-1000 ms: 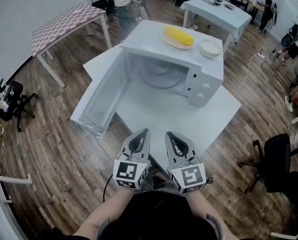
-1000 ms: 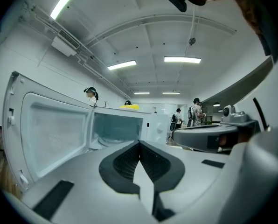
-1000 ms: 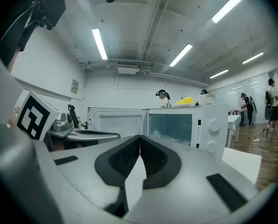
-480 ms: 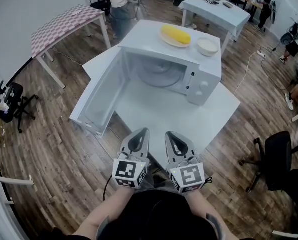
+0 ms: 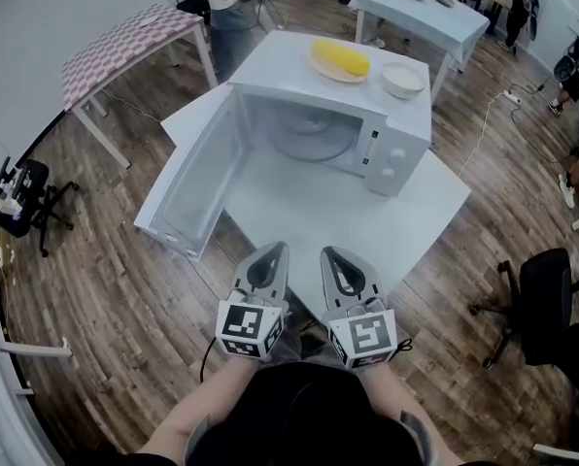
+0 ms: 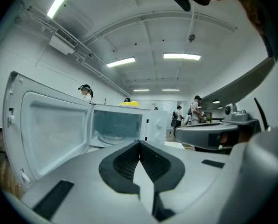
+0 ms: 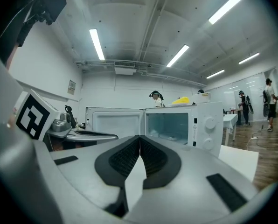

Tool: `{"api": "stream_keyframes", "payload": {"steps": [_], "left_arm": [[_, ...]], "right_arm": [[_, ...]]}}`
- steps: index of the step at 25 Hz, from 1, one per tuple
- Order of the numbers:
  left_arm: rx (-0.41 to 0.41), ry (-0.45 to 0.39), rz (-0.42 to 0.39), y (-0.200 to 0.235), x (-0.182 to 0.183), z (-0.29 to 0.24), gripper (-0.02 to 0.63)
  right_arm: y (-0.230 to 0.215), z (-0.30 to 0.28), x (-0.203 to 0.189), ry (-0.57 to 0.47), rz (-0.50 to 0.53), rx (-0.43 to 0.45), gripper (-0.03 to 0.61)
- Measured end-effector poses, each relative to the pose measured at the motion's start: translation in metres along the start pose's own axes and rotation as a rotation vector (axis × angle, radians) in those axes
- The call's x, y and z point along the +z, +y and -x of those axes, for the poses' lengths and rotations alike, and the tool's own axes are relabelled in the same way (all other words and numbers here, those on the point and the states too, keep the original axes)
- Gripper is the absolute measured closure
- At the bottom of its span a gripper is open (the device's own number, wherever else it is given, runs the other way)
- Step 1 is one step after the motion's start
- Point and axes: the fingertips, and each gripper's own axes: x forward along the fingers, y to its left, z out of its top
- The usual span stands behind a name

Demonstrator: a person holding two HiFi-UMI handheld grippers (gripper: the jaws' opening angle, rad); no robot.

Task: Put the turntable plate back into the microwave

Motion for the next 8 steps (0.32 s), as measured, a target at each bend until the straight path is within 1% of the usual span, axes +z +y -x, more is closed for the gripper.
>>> {"api": "stream_keyframes", "payload": {"steps": [8], "left_arm": [[-0.002, 0.016, -0.012, -0.0055, 0.0001, -0.0024, 0.601]], "right_arm": [[-0.0063, 0.0031, 0.0019, -0.01, -0.014, -0.003, 0.555]]}}
